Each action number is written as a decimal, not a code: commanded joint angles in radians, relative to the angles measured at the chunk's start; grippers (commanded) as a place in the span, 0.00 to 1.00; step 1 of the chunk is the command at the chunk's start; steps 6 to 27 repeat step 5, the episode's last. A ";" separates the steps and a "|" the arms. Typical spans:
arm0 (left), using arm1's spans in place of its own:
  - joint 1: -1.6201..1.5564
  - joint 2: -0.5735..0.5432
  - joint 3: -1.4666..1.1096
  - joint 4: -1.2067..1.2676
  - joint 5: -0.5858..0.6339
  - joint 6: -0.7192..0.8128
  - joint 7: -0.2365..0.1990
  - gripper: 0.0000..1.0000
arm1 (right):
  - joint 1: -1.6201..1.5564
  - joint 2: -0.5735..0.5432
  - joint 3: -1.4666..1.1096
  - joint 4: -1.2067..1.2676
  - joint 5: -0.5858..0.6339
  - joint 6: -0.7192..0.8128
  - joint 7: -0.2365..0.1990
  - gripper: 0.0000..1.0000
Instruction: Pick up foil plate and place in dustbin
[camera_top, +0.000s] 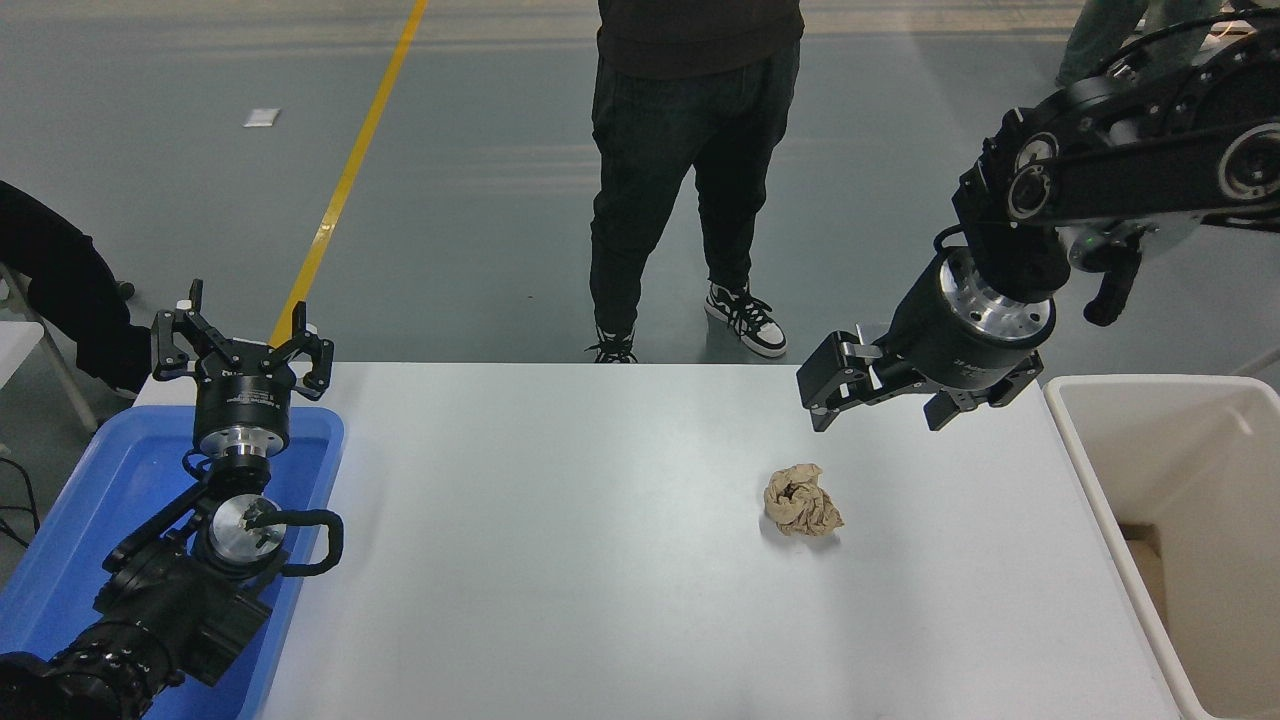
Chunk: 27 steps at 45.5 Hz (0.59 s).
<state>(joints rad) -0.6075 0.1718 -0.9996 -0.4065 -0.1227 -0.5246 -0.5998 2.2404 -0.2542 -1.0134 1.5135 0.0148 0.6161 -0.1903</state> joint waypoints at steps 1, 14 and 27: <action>0.000 0.000 -0.001 0.000 0.000 0.000 0.000 0.99 | 0.001 0.007 0.027 0.001 0.007 0.004 0.003 1.00; 0.000 0.000 -0.001 0.000 0.000 0.000 0.000 0.99 | 0.001 0.009 0.029 0.001 0.005 0.004 0.003 1.00; 0.000 0.000 -0.001 0.000 0.000 0.000 0.000 0.99 | 0.001 0.009 0.029 0.001 0.005 0.004 0.003 1.00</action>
